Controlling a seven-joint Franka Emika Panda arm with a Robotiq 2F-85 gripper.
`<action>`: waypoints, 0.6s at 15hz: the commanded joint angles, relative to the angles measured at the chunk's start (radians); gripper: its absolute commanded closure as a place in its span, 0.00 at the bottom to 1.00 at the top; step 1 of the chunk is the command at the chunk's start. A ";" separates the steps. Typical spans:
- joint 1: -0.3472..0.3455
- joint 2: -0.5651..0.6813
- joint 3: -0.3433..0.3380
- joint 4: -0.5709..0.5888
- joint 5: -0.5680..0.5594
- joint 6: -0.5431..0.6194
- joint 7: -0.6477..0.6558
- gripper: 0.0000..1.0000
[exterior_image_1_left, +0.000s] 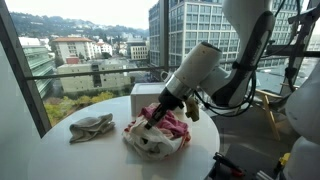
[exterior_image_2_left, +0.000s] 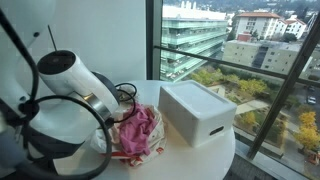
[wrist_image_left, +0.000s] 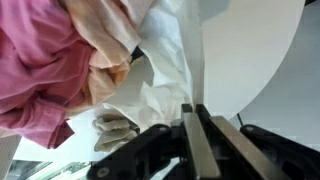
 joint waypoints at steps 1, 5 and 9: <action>0.002 -0.196 0.000 -0.002 -0.060 0.004 0.164 0.89; 0.007 -0.359 0.003 -0.011 -0.085 -0.016 0.280 0.88; 0.002 -0.468 0.024 0.002 -0.139 -0.094 0.407 0.64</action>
